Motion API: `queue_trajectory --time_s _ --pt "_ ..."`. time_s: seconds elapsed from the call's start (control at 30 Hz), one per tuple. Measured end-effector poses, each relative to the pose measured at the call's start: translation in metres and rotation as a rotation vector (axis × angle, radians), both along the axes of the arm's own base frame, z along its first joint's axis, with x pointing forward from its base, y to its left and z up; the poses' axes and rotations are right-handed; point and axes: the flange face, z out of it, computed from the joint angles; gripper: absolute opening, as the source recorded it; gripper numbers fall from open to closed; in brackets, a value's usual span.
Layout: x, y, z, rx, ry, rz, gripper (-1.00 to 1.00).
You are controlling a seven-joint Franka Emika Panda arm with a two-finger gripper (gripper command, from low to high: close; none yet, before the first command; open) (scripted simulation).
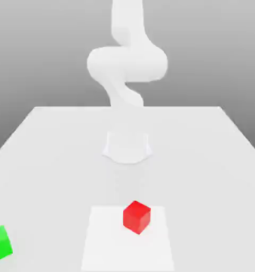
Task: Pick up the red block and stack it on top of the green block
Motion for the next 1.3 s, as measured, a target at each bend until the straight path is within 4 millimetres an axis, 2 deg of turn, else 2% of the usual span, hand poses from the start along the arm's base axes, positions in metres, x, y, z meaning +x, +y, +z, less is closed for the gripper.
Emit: queue_trajectory --time_s 0.13,0.2,0.3,0.43,0.53,0.6,0.63,0.83,0.87,1.1,1.3 --pt "0.042 0.007 -0.099 0.059 0.15 -0.103 0.0" --pt "0.053 0.009 -0.149 0.085 0.222 -0.157 0.0" --pt "0.06 0.011 -0.224 0.123 0.331 -0.242 0.0" --pt "0.047 0.013 -0.325 0.169 0.481 -0.366 0.0" --pt "0.021 0.015 -0.398 0.201 0.6 -0.469 0.0" --pt "0.001 0.017 -0.437 0.216 0.666 -0.528 0.0" --pt "-0.003 0.017 -0.45 0.219 0.68 -0.543 0.0" --pt "-0.008 0.018 -0.51 0.223 0.695 -0.556 0.0" --pt "-0.009 0.018 -0.515 0.222 0.695 -0.556 -1.0" --pt "-0.008 0.018 -0.515 0.223 0.693 -0.556 -1.0" --pt "-0.008 0.019 -0.465 0.221 0.693 -0.555 -1.0"
